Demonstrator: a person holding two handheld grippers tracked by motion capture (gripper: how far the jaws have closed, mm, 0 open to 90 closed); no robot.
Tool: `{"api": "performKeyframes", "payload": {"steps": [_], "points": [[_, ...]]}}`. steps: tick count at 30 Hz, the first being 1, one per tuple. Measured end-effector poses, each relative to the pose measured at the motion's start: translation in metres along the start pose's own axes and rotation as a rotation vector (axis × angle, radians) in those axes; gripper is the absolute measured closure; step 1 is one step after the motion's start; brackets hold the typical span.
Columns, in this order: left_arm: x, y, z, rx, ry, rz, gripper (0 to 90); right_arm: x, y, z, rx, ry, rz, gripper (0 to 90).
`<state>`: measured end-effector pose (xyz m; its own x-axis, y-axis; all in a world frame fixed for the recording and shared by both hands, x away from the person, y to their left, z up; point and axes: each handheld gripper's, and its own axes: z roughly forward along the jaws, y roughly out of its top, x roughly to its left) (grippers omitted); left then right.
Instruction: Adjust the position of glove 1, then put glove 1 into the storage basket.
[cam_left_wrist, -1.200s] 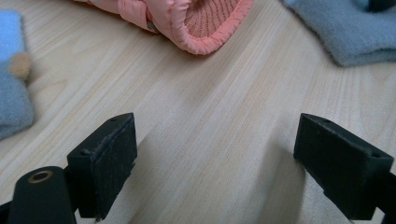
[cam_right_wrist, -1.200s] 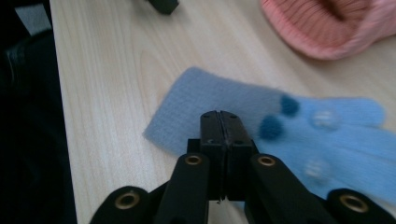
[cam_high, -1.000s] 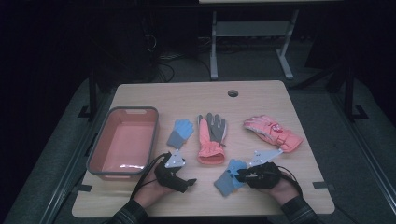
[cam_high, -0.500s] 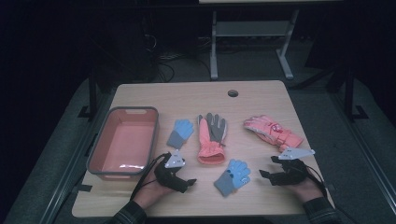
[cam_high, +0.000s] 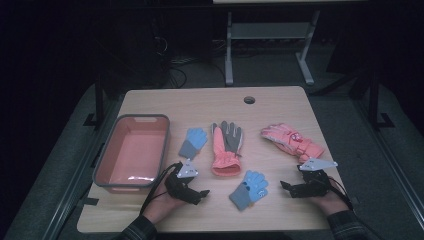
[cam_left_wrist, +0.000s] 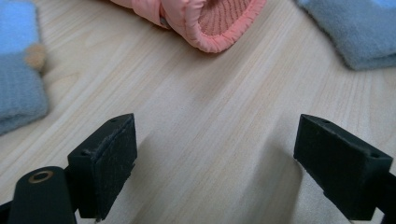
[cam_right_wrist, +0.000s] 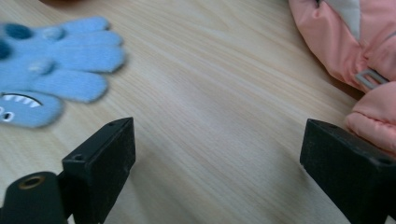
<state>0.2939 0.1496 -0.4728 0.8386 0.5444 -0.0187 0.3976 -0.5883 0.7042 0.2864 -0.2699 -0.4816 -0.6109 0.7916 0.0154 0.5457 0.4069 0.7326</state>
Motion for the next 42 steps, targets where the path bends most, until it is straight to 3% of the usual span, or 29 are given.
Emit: {"api": "performKeyframes", "payload": {"steps": [5, 9, 18, 25, 32, 37, 41, 42], "points": [[-0.001, 0.012, -0.007, -0.02, 0.014, -0.035, 12.9, -0.003, 0.0, 0.001, 0.018, -0.004, 0.024, 10.4], [-0.003, 0.019, -0.009, -0.021, 0.021, -0.04, 13.0, -0.003, 0.0, 0.001, 0.018, -0.004, 0.027, 10.5], [0.003, 0.039, -0.014, -0.04, 0.075, -0.077, 13.4, -0.003, -0.001, 0.0, 0.017, -0.003, 0.027, 10.5], [0.013, 0.058, -0.013, -0.042, 0.126, -0.099, 13.6, -0.003, -0.001, 0.0, 0.017, -0.004, 0.028, 10.5], [0.024, 0.07, -0.006, -0.045, 0.143, -0.122, 13.6, -0.003, -0.001, 0.0, 0.017, -0.004, 0.028, 10.5], [0.034, 0.08, 0.001, -0.037, 0.193, -0.134, 14.5, -0.003, -0.001, 0.0, 0.017, -0.003, 0.026, 10.5], [0.048, 0.084, 0.006, -0.032, 0.219, -0.157, 24.6, -0.003, -0.001, 0.0, 0.017, -0.003, 0.027, 10.5], [0.048, 0.084, 0.006, -0.032, 0.219, -0.157, 31.2, -0.003, -0.001, 0.0, 0.017, -0.003, 0.027, 10.5]]}}
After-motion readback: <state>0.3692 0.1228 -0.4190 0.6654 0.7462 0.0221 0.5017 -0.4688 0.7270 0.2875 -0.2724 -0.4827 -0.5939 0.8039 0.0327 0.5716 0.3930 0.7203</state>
